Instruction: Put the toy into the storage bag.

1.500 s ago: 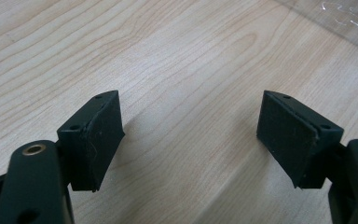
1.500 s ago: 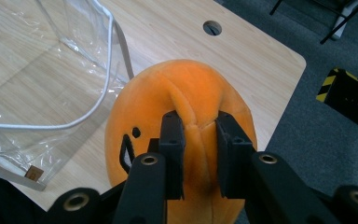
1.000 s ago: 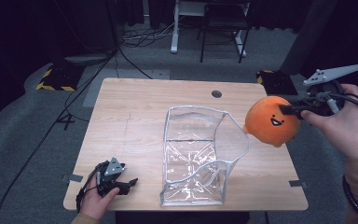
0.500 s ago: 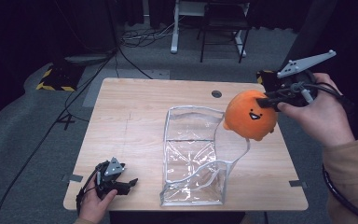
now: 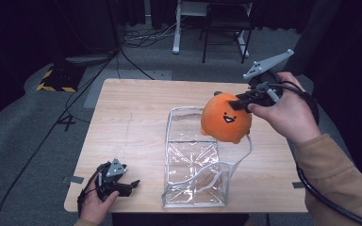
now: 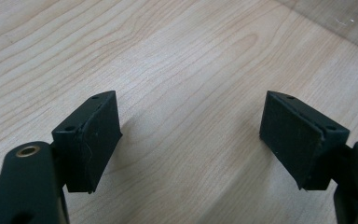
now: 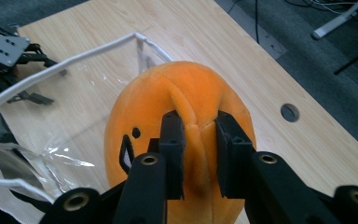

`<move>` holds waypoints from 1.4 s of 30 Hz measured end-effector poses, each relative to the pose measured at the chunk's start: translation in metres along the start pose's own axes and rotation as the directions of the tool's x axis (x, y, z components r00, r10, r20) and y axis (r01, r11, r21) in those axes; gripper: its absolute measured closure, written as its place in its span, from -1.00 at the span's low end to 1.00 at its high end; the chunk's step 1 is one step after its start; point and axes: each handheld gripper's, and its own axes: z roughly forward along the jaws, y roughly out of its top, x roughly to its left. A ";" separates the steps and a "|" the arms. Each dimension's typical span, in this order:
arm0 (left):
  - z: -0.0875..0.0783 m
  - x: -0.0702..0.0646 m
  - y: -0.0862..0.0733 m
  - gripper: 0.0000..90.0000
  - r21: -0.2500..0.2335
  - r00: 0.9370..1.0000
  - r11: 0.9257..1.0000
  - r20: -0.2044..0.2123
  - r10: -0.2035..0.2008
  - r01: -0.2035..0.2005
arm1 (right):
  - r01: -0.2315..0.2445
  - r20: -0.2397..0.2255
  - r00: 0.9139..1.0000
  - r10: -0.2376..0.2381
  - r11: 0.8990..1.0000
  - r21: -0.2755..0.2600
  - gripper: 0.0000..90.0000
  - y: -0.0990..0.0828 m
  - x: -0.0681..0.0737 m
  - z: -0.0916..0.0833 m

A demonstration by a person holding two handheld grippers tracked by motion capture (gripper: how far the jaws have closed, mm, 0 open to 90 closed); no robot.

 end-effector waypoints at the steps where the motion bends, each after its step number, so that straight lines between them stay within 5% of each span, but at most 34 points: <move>1: 0.000 0.000 0.000 -0.54 -0.003 1.000 1.000 -0.002 -0.001 0.001 | 0.000 0.000 1.000 0.000 1.000 0.000 0.66 0.000 0.000 0.000; 25: 0.001 0.000 0.000 -0.62 0.007 1.000 1.000 -0.010 -0.019 0.019 | 0.088 -0.093 0.992 -0.086 0.996 0.018 0.66 0.028 0.042 0.075; 42: 0.001 0.000 0.000 -0.62 0.006 1.000 1.000 -0.013 -0.021 0.021 | 0.070 -0.119 0.991 -0.066 0.997 0.030 0.66 0.015 0.044 0.121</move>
